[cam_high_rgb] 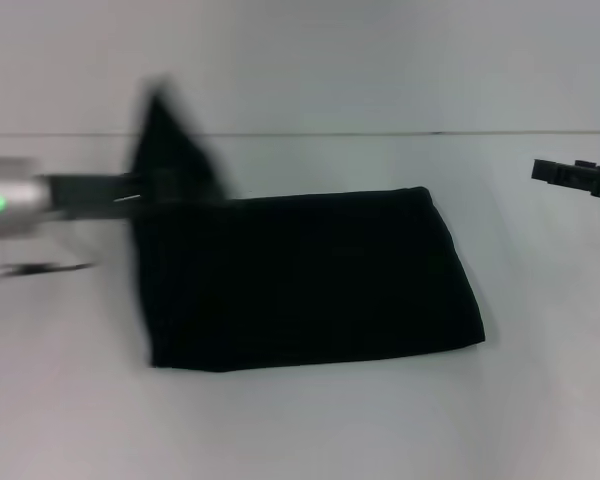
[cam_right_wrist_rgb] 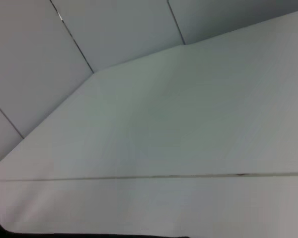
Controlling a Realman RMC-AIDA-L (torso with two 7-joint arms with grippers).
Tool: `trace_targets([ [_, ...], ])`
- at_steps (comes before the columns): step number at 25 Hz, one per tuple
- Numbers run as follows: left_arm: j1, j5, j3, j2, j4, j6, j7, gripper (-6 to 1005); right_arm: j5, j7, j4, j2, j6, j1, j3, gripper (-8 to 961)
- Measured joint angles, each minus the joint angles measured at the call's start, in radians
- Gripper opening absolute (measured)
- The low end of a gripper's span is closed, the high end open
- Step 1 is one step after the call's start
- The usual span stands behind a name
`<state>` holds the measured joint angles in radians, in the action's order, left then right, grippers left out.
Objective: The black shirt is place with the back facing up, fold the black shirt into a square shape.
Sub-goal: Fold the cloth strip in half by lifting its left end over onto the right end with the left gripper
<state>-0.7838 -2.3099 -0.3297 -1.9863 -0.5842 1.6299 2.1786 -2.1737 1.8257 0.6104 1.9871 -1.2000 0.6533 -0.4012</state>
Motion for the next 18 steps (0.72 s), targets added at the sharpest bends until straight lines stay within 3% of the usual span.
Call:
trace_targets([
  [2, -0.067, 0.023, -0.004, -0.041, 0.060, -0.024, -0.030, 70, 0.000, -0.002, 0.002, -0.005, -0.003, -0.001, 0.000, 894],
  [3, -0.103, 0.031, -0.004, -0.073, 0.083, -0.053, -0.047, 72, 0.000, -0.002, 0.003, -0.007, -0.004, -0.002, 0.000, 893],
  [7, -0.172, 0.048, -0.004, -0.172, 0.147, -0.233, -0.096, 78, 0.000, -0.003, 0.007, -0.018, -0.006, -0.003, -0.005, 893],
  [9, -0.185, 0.088, 0.000, -0.186, 0.242, -0.350, -0.162, 81, 0.000, -0.003, 0.007, -0.021, -0.006, -0.003, -0.009, 892],
  [13, -0.172, 0.252, 0.012, -0.189, 0.506, -0.514, -0.396, 87, -0.001, -0.003, 0.006, -0.030, -0.007, -0.002, -0.012, 892],
  [18, -0.130, 0.352, 0.084, -0.192, 0.666, -0.471, -0.633, 94, -0.005, 0.001, 0.005, -0.035, -0.012, -0.002, -0.024, 891],
])
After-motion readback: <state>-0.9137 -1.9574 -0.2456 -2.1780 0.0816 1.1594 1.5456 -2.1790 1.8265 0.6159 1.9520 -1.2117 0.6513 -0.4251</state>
